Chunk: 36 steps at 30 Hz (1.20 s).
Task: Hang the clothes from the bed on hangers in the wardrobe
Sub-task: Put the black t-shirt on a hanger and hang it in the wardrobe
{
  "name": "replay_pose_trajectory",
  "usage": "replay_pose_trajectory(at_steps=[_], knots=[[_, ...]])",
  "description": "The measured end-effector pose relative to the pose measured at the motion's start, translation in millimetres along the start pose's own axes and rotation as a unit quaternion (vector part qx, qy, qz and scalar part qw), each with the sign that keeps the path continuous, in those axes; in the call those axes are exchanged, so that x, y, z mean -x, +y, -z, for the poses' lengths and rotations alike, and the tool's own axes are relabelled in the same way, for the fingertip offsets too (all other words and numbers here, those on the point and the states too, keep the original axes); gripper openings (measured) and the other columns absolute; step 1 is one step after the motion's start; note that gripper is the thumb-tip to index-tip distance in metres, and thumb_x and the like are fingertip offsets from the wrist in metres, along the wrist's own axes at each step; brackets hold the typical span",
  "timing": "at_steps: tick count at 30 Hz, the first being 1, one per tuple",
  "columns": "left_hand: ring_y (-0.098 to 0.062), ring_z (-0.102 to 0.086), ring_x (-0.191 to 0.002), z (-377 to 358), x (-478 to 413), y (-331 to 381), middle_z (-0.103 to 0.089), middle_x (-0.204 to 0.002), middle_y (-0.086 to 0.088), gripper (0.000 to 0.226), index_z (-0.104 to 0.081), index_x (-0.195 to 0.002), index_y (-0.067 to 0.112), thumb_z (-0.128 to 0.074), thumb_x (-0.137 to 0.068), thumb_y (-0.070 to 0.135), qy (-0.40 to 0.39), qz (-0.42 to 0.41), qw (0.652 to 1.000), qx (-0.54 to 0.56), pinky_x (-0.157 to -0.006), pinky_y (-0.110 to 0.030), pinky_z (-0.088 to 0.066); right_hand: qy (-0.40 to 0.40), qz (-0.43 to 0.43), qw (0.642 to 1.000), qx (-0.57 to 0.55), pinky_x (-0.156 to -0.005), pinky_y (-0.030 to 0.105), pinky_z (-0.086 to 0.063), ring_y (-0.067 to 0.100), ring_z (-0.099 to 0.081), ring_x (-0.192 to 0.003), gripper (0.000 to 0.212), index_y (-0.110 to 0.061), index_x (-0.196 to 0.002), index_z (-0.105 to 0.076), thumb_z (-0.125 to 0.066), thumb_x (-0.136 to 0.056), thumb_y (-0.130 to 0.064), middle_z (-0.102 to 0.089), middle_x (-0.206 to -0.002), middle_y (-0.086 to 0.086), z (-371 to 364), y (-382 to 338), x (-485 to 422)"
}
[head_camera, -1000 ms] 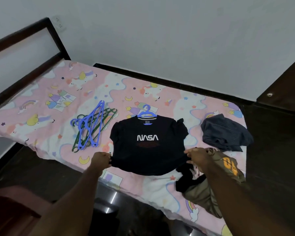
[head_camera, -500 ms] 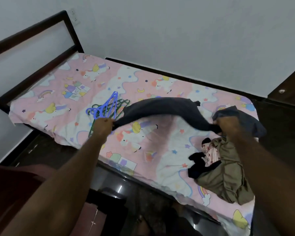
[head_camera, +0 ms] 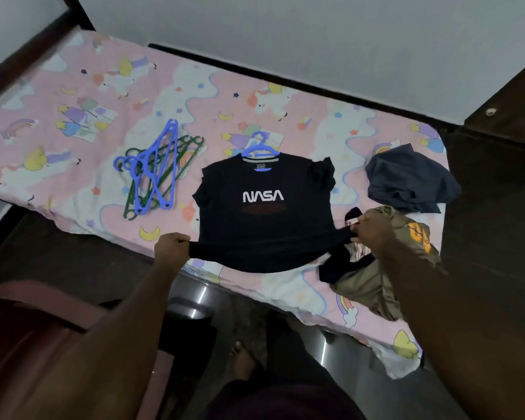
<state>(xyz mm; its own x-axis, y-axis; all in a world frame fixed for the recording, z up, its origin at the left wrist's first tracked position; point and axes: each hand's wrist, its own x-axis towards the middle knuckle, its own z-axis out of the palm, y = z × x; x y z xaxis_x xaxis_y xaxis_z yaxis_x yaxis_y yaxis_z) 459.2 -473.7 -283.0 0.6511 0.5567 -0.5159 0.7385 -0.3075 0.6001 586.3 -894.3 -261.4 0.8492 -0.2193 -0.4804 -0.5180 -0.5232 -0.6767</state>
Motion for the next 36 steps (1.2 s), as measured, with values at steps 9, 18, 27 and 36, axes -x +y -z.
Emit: replay_pose_trajectory(at_steps=[9, 18, 27, 36], knots=[[-0.034, -0.069, -0.070, -25.4, -56.1, 20.5, -0.072, -0.086, -0.018, 0.017, -0.068, -0.100, 0.005, -0.061, -0.093, 0.019, -0.006, 0.031, 0.992, -0.119, -0.074, -0.040, -0.059, -0.035, -0.031, 0.971, 0.234, -0.075, 0.021, -0.044, 0.028, -0.061, -0.102, 0.028, -0.008, -0.111, -0.069, -0.050, -0.097, -0.022, -0.063, -0.088, -0.001, -34.7, 14.4, -85.8], [-0.037, -0.066, -0.095, -84.8, -137.5, 69.6, -0.071, -0.098, -0.019, 0.022, -0.071, -0.101, 0.004, -0.057, -0.094, 0.020, -0.100, -0.009, 0.975, -0.197, -0.089, -0.041, -0.053, -0.102, 0.014, 0.964, 0.243, -0.092, 0.036, -0.048, 0.035, -0.061, -0.108, 0.026, 0.001, -0.100, -0.074, -0.057, -0.094, -0.018, -0.069, -0.109, 0.019, -113.0, -6.7, -199.7], [-0.025, -0.067, -0.082, -152.1, -191.4, 97.9, -0.070, -0.088, -0.009, 0.018, -0.072, -0.099, 0.011, -0.057, -0.095, 0.020, -0.171, -0.066, 0.955, -0.232, -0.073, -0.028, -0.049, -0.098, 0.149, 0.942, 0.285, -0.094, 0.039, -0.045, 0.036, -0.056, -0.115, 0.034, 0.000, -0.118, -0.057, -0.062, -0.092, -0.022, -0.061, -0.120, 0.019, -199.1, -65.5, -315.0], [-0.017, -0.063, -0.081, -155.2, -215.4, 89.7, -0.062, -0.081, 0.003, 0.017, -0.071, -0.100, 0.014, -0.056, -0.095, 0.019, -0.180, -0.044, 0.952, -0.243, -0.066, -0.023, -0.042, -0.087, 0.263, 0.867, 0.414, -0.097, 0.046, -0.038, 0.039, -0.047, -0.120, 0.050, -0.002, -0.132, -0.043, -0.058, -0.095, -0.033, -0.049, -0.130, 0.021, -248.4, -100.1, -389.4]])
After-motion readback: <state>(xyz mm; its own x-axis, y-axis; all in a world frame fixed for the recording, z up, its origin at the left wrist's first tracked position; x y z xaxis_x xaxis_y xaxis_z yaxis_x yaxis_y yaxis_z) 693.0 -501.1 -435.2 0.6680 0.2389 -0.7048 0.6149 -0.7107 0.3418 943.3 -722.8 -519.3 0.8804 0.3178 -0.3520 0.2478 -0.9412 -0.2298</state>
